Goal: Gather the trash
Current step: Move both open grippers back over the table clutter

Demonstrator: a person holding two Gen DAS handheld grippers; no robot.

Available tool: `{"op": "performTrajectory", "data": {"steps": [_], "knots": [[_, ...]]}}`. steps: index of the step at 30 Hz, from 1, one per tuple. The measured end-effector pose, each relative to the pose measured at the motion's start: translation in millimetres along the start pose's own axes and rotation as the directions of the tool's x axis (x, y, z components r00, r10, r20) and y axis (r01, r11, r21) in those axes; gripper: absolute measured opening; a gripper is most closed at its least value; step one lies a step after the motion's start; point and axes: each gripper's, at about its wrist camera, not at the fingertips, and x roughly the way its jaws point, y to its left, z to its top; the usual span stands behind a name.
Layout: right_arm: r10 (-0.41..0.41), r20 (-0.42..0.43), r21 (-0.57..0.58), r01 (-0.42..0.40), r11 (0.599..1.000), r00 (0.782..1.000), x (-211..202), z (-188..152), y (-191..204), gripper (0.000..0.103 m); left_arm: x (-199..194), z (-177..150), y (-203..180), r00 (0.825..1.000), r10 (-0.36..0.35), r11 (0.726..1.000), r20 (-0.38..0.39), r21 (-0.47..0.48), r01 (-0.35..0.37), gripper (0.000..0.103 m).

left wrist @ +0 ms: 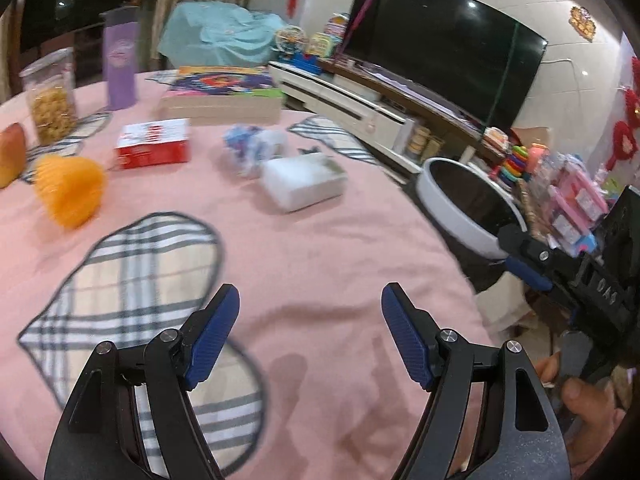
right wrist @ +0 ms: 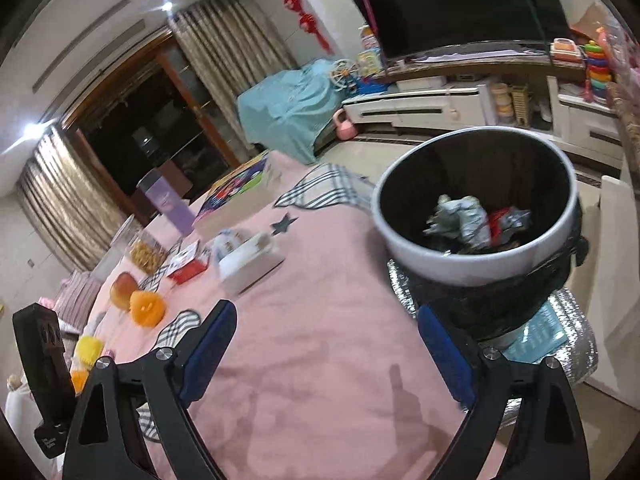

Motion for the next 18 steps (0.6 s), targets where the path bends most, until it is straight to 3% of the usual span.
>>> {"op": "performTrajectory", "data": {"steps": [18], "knots": [[0.068, -0.112, -0.166, -0.087, 0.982, 0.991, 50.1, -19.3, 64.0, 0.094, -26.9, -15.8, 98.6, 0.990, 0.142, 0.975, 0.007, -0.175, -0.139, 0.076]]}}
